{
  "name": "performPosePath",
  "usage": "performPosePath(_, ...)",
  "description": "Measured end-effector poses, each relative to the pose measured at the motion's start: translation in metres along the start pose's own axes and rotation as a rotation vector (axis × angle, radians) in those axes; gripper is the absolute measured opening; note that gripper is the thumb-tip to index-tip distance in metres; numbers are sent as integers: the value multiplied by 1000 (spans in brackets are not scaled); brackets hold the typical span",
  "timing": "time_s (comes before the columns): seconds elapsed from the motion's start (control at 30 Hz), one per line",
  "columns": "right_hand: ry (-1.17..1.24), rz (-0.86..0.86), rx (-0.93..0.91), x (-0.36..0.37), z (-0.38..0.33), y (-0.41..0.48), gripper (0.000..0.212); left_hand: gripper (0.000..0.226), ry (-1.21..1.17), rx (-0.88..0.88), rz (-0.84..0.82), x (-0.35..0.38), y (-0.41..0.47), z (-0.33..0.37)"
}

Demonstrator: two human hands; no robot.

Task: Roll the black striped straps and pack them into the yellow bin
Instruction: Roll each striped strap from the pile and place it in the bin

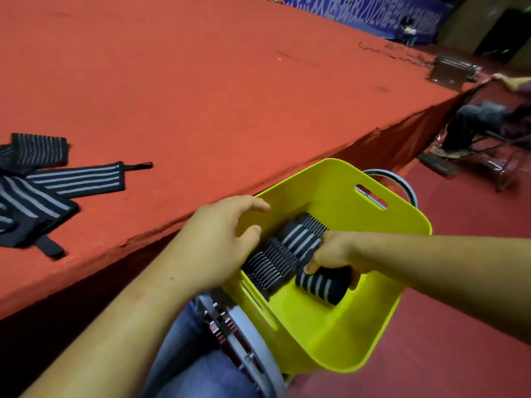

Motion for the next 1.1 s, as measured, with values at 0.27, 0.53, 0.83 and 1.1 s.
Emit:
performPosePath(0.27,-73,90,24,11,13,9,81,32,-60,53,-7,11,-3,-1)
performPosePath(0.53,-426,122,-77,17,3,4,79,32,-70,60,-12,16,-2,-4)
performPosePath(0.83,-238,129,-14,2,10,11,73,32,-55,64,-22,16,-1,-4)
performPosePath(1.1,-147,166,-42,-2,12,14,70,32,-41,61,-30,17,1,-3)
Point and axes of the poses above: each hand's wrist, its own y-axis towards the middle knuckle, its own x-axis out of the palm, z = x × y, the point moved 8 cm from there along y, towards the middle knuckle, and after that the axes turned 14 degrees about y, right-handed, at the moved point
